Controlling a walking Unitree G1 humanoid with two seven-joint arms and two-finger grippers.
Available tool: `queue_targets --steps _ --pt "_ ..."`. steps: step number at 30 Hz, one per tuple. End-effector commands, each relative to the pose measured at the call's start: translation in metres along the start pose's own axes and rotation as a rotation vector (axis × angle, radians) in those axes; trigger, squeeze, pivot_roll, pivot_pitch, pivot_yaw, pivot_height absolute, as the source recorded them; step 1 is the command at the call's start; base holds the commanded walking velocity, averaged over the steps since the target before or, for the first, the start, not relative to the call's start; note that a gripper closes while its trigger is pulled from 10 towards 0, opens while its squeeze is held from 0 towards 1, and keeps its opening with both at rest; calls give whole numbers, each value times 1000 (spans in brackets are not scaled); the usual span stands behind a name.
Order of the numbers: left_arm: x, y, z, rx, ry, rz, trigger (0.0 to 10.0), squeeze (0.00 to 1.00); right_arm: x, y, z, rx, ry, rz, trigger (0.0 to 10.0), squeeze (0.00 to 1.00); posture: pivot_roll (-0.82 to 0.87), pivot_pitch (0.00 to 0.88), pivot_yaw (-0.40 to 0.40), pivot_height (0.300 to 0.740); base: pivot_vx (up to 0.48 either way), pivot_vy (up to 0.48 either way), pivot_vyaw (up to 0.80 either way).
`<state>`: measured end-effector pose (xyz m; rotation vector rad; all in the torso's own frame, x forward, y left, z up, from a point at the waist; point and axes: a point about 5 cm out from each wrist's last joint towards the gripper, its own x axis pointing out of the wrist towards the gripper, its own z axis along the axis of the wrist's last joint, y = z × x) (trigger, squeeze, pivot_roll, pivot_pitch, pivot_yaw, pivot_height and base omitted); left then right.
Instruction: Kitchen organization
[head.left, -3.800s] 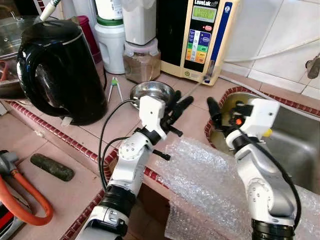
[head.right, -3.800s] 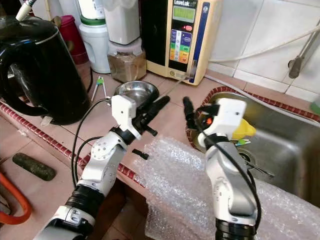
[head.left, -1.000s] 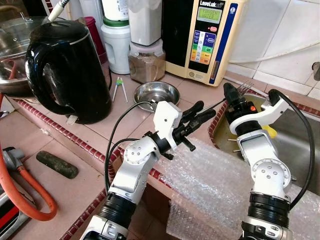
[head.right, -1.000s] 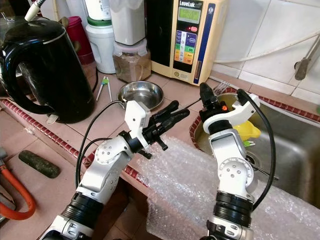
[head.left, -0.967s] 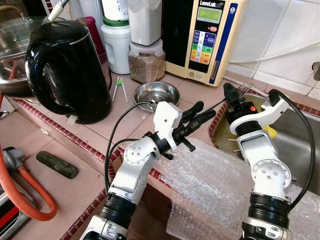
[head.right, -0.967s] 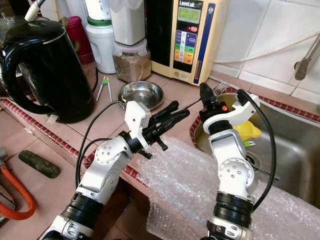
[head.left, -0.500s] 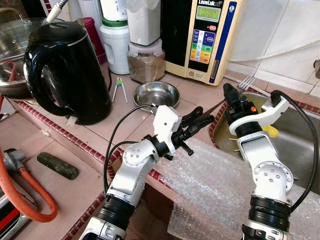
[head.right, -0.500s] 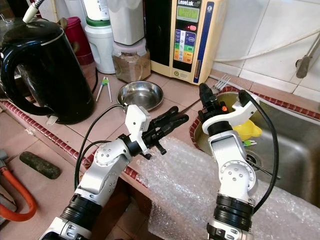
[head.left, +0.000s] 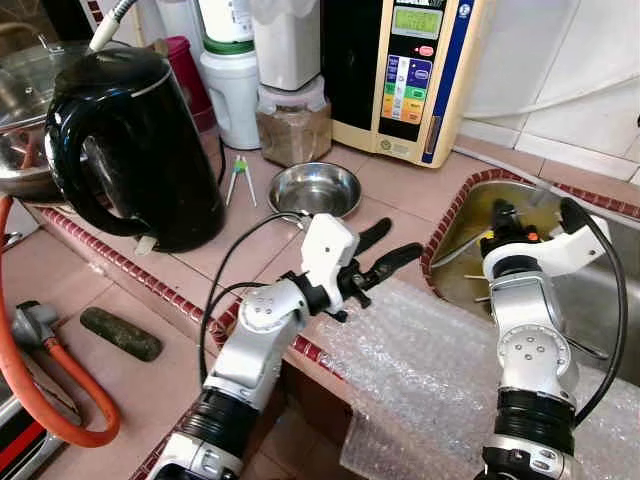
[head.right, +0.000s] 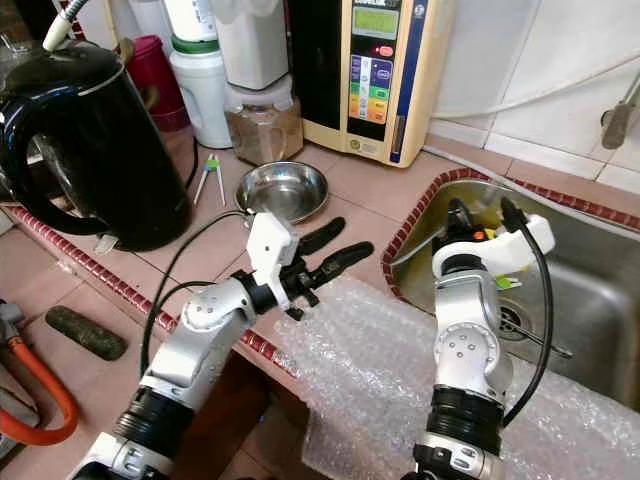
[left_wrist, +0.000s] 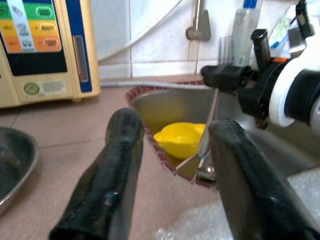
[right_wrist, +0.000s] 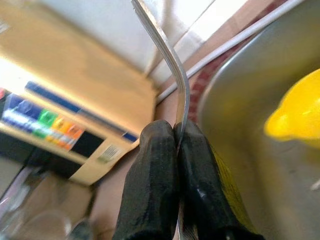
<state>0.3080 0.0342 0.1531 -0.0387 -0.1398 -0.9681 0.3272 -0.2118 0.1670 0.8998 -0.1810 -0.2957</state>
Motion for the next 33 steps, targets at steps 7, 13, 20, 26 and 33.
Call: queue_targets --steps 7,13,20,26,33 --pt "-15 -6 -4 -27 71 -115 10000 1000 5 -31 26 -113 -138 -220 0 0 -13 52 103 740 0 0 0" --pt "-18 -9 -7 -26 95 -129 10000 1000 5 -63 37 -241 -160 -419 0 0 -13 52 99 740 0 0 0" --pt "-19 -11 -6 -30 101 -138 10000 1000 4 -71 29 -284 -119 -459 6431 1000 -13 52 97 740 0 0 0" --pt "-22 -14 -12 -18 133 -146 10000 1000 3 -71 18 -327 -76 -492 10000 1000 -43 57 96 740 0 0 0" --pt "-19 -16 -14 -32 137 -116 10000 1000 4 -53 12 -427 -66 -344 10000 1000 -50 61 94 740 0 0 0"
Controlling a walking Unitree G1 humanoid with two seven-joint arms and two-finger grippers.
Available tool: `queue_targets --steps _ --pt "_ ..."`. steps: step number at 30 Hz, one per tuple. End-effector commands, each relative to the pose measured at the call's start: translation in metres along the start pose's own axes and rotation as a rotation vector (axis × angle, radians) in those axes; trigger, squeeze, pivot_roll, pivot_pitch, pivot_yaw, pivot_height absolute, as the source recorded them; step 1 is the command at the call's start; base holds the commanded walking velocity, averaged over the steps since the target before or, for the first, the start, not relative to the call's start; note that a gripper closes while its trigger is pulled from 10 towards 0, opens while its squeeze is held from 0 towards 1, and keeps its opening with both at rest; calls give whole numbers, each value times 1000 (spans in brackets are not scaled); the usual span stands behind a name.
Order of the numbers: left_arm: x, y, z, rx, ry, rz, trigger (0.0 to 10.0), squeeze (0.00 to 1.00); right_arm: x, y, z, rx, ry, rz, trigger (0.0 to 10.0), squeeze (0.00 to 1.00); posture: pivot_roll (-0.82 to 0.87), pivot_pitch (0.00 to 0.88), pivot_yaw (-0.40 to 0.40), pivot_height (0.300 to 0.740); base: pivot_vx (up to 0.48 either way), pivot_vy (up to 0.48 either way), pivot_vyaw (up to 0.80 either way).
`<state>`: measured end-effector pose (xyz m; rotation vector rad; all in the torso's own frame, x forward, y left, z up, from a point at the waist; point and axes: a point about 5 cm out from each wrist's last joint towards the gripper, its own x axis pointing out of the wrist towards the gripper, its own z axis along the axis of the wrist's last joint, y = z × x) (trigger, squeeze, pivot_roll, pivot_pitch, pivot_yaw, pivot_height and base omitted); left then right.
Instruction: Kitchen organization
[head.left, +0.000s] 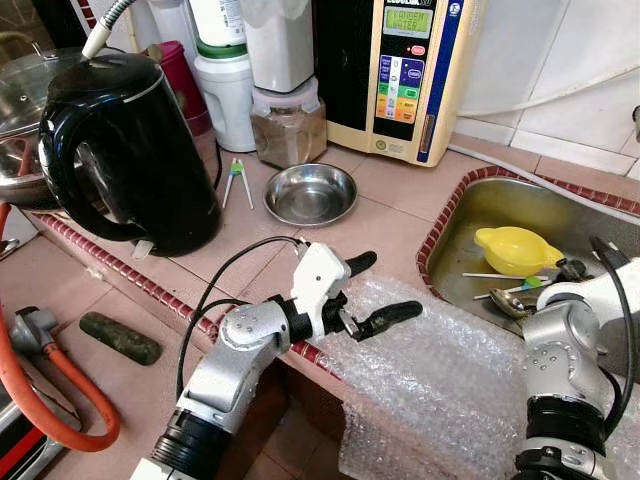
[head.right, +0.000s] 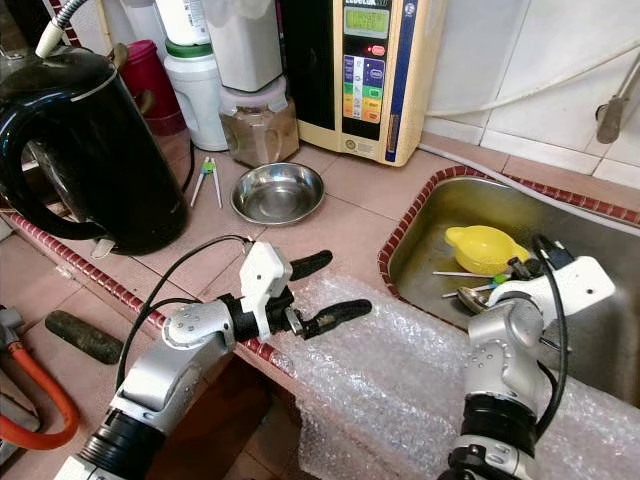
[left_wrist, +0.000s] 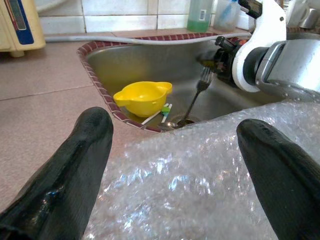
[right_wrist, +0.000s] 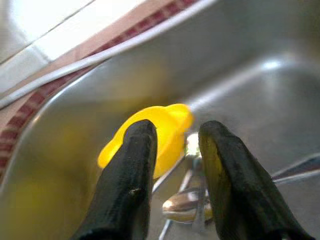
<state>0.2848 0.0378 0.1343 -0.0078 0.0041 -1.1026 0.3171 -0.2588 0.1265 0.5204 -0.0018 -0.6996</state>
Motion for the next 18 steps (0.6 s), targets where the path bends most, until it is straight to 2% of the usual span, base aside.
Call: queue_targets --steps 1,2,6,9,11,13,18 --pt "-1 3 2 15 -1 30 10000 1000 -4 10 2 -32 -17 67 10000 1000 -55 62 92 740 0 0 0" --pt "-2 5 3 21 -8 51 10000 1000 -6 14 2 -58 -27 91 10000 1000 -56 62 91 740 0 0 0" --pt "-4 8 4 39 -16 89 10000 1000 -6 15 -1 -42 -6 92 10000 1000 -57 60 87 740 0 0 0" --pt "-5 17 8 54 -40 168 10000 1000 -11 26 -1 -32 3 184 10000 1000 -58 59 82 740 0 0 0" --pt "-5 20 9 48 -47 195 10000 1000 -14 32 -1 -62 -11 230 10000 1000 -57 56 79 740 0 0 0" --pt "-5 29 14 43 -67 258 10000 1000 -24 46 -2 -127 -42 344 10000 1000 -62 58 75 740 0 0 0" --pt "-10 47 16 23 -69 396 10000 1000 -43 66 -6 -225 -82 506 10000 1000 -65 59 83 740 0 0 0"
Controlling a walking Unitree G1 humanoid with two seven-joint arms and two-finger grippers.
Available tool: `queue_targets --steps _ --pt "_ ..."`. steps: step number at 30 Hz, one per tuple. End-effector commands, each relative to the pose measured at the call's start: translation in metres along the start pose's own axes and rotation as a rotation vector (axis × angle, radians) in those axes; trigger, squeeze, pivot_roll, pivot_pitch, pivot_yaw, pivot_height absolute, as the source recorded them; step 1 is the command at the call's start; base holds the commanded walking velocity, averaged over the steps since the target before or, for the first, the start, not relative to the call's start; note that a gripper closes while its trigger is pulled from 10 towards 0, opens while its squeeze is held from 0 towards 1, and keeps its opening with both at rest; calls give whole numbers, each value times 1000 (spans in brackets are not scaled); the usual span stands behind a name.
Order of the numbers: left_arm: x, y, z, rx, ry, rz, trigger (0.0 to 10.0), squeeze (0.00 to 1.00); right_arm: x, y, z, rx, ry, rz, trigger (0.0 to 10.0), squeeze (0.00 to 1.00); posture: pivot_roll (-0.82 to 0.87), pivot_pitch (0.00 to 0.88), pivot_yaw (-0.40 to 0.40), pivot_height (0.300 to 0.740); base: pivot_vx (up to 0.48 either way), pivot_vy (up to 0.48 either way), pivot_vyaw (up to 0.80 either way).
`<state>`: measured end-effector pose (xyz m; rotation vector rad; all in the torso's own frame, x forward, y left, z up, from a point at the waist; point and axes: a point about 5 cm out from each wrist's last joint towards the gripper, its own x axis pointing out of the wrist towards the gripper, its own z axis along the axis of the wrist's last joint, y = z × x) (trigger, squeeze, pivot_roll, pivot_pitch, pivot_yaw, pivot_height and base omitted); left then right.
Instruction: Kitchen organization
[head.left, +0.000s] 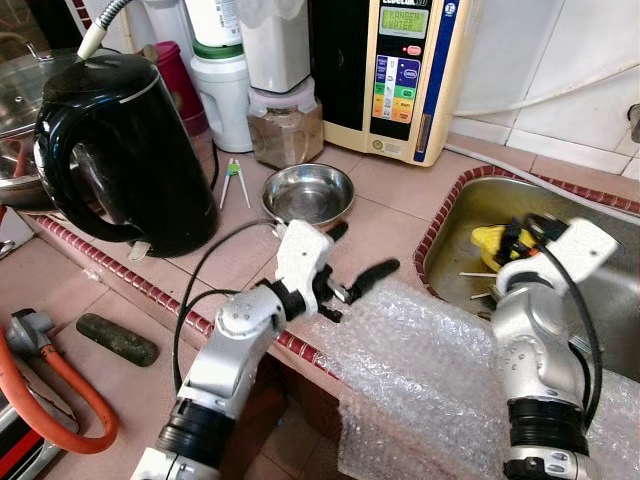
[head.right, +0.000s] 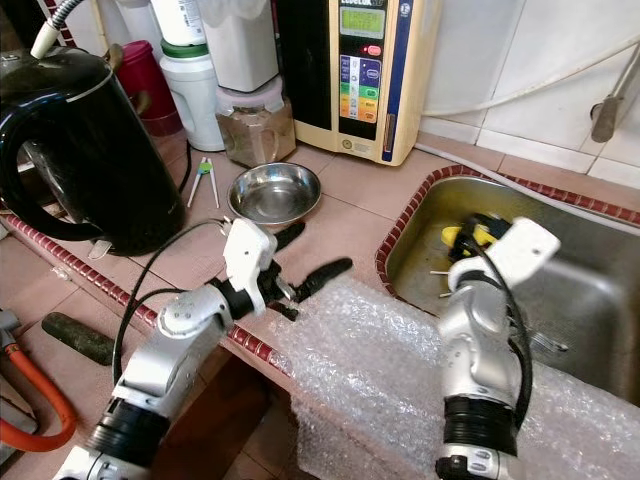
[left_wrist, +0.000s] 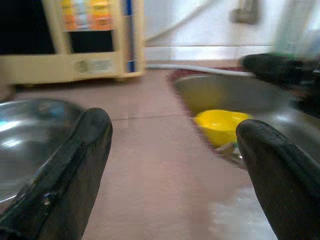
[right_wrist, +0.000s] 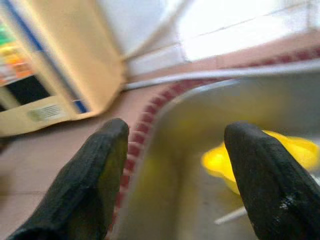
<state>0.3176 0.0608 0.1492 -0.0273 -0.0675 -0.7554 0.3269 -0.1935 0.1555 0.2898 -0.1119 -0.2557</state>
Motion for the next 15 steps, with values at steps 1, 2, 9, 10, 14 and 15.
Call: queue_targets --steps 1,2,9,10,14,15 --pt "-2 15 0 -15 2 101 10000 1000 -7 15 3 -77 -34 107 10000 1000 -64 59 85 740 0 0 0" --pt "-2 17 1 -20 1 113 10000 1000 -8 17 3 -91 -40 129 10000 1000 -64 59 85 740 0 0 0" --pt "-4 39 -4 -131 16 289 10000 1000 -37 64 -2 -249 -71 469 10000 1000 -35 57 93 740 0 0 0" --pt "-5 42 -5 -161 18 304 10000 1000 -42 71 -3 -273 -74 525 10000 1000 -35 57 93 740 0 0 0" --pt "-5 51 -6 -187 17 336 10000 1000 -56 90 -7 -340 -80 671 10000 1000 -28 59 95 740 0 0 0" --pt "-5 54 -7 -201 24 353 10000 1000 -61 96 -9 -353 -80 715 10000 1000 -27 59 96 740 0 0 0"
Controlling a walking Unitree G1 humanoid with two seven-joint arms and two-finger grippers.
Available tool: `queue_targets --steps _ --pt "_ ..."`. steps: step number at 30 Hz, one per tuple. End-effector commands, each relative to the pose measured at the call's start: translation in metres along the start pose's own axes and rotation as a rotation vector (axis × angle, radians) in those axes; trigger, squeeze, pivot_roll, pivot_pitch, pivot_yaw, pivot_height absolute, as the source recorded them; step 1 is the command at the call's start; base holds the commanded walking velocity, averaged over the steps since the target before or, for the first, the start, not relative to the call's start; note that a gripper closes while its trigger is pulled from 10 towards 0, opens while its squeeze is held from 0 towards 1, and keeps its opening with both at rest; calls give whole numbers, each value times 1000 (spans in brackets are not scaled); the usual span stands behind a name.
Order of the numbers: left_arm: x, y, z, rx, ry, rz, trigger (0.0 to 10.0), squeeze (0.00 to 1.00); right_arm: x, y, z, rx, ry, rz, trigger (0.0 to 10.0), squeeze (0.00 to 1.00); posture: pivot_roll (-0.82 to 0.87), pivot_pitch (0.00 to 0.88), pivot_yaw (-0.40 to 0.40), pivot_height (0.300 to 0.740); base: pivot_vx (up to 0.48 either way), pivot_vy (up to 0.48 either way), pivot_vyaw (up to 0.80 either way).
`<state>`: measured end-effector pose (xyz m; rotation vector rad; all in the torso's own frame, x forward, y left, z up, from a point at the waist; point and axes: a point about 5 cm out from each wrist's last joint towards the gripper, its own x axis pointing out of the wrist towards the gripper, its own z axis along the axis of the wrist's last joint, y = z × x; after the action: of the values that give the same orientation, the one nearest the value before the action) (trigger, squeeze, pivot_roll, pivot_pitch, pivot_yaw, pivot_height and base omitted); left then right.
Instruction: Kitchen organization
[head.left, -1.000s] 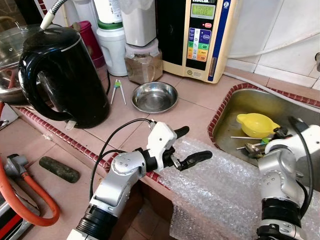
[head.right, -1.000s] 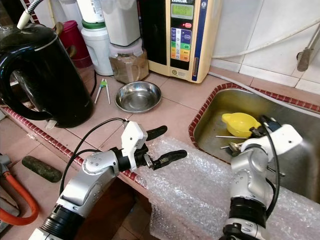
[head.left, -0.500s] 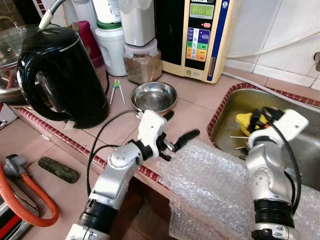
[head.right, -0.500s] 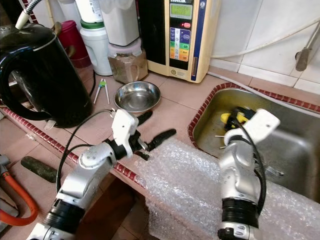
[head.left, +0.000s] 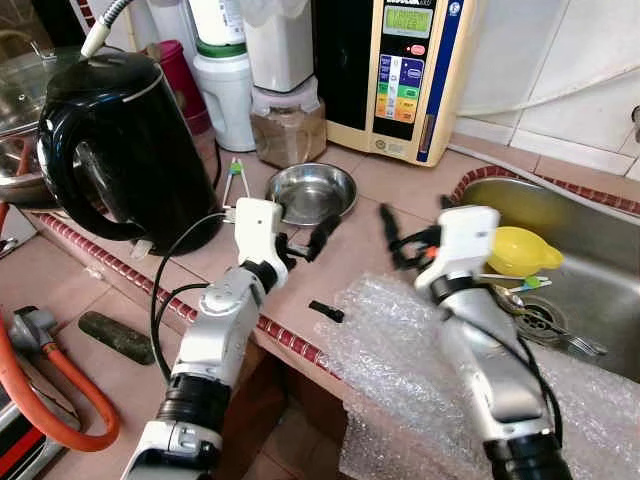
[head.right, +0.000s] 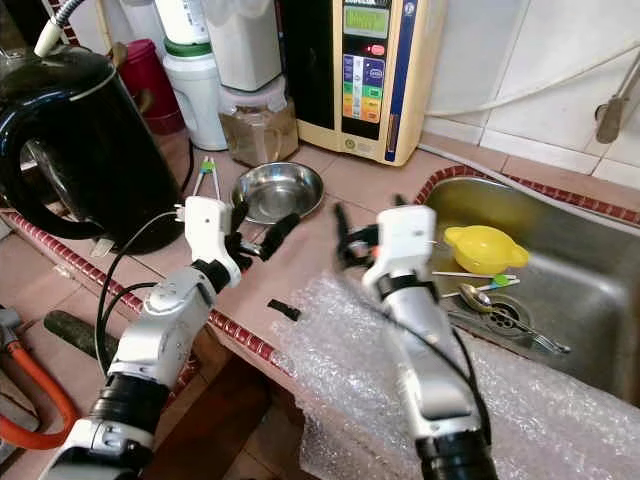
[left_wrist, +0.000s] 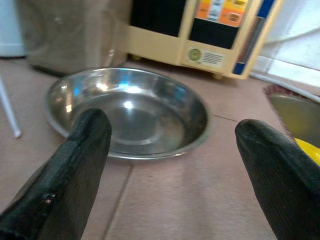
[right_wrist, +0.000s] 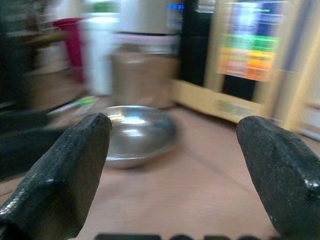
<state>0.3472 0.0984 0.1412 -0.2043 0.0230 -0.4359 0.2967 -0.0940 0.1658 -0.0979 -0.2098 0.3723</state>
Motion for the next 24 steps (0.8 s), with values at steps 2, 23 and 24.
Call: queue_targets --steps 2,23,24 --pt "6 13 2 -45 31 66 10000 1000 -2 22 9 -31 -30 118 10000 1000 -26 60 95 740 0 0 0" --pt "41 30 7 -400 185 368 10000 0 -23 33 11 10 8 134 10000 855 -82 56 115 740 0 0 0" --pt "40 30 5 -375 211 380 10000 0 -24 33 10 9 13 131 10000 859 -88 59 118 740 0 0 0"
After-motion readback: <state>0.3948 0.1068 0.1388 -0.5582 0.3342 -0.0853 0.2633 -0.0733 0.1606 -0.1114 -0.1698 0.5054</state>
